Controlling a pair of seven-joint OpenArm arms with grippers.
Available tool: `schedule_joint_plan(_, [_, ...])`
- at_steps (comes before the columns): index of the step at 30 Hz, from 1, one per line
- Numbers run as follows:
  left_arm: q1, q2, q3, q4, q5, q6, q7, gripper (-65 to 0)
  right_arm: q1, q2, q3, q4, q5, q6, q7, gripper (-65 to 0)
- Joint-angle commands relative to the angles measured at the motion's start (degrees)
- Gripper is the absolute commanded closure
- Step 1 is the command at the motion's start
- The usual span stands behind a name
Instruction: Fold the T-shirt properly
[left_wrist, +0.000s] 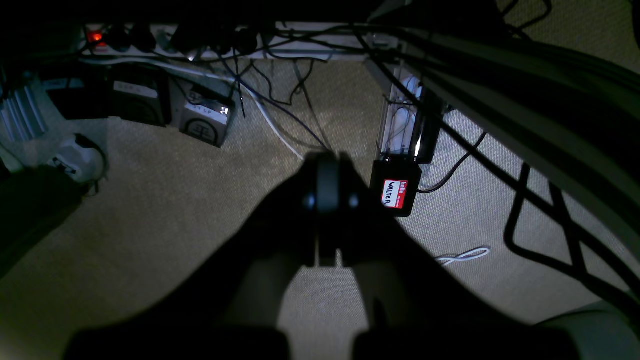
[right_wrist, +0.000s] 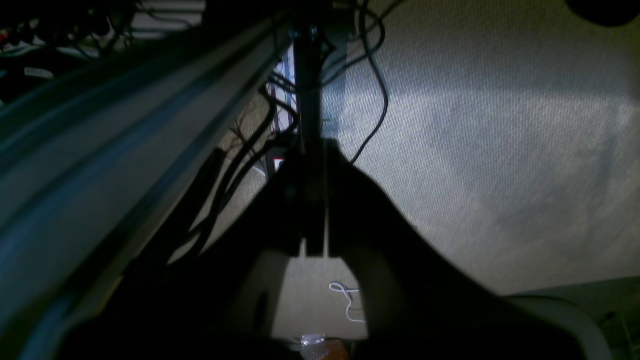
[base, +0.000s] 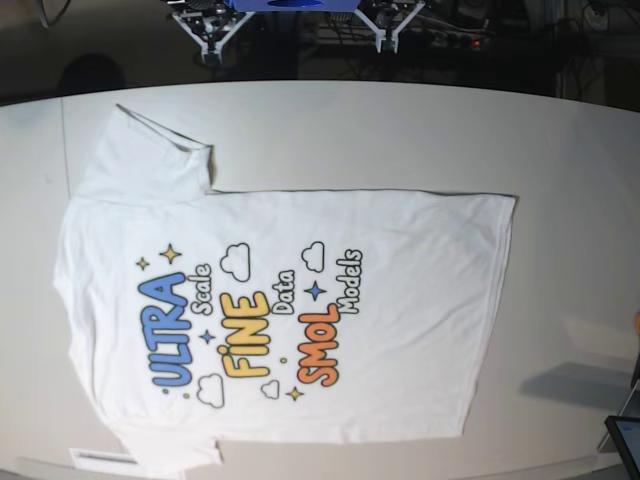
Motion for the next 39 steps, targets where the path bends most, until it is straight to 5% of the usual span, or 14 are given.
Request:
schedule_joint_plan(1, [0.35,0.0,-0.03,0.04,-0.1,0.23,-0.27,-0.8,-0.07,-0.05,0.3,0.23,-0.25,0.32,0.54,-3.5])
schedule_joint_plan(5, [0.43,0.0,-0.03,0.04,-0.1,0.23,-0.01,-1.7,-0.16,-0.4,0.47,0.49,-0.16,0.32,0.63,-18.3])
schedule_joint_plan(11, [0.52,0.0,-0.03,0.04,-0.1,0.23,-0.1,-25.5,-0.16,-0.58,0.47,0.23,-0.16,0.32,0.46,-43.5])
schedule_joint_plan(15, [0.87,-0.09,-0.03,0.22,-0.1,0.23,-0.36,-27.4,-0.33,-0.58,0.47,0.4,-0.16,0.32,0.54,-54.6])
schedule_joint_plan(17, [1.05,-0.09,-0.03,0.3,-0.1,0.23,-0.36,-27.0,-0.42,-0.58,0.47,0.31,-0.16,0.32,0.54,-52.1])
schedule_joint_plan(19, [1.22,-0.09,-0.12,0.3,-0.1,0.23,-0.36,-24.5,-0.86,-0.49,0.47,0.49,-0.16,0.32,0.54,-41.9])
schedule_joint_plan(22, [1.22,-0.09,-0.12,0.3,-0.36,0.23,-0.36,-0.8,-0.95,-0.23,0.47,0.49,-0.16,0.32,0.54,-9.3])
schedule_joint_plan(23, [1.22,-0.09,-0.12,0.3,-1.24,0.23,-0.36,0.0,-0.95,-0.14,0.47,0.49,-0.16,0.32,0.54,0.0])
schedule_joint_plan(28, [1.22,-1.32,-0.03,0.3,-5.64,0.23,-0.36,0.0,-1.04,-0.05,0.39,0.49,-0.16,0.32,0.63,-9.1])
schedule_joint_plan(39, [2.98,-2.02,0.67,1.8,-7.22,0.23,-0.36,0.0,-1.91,1.62,0.3,0.67,-0.16,0.14,0.63,-9.0])
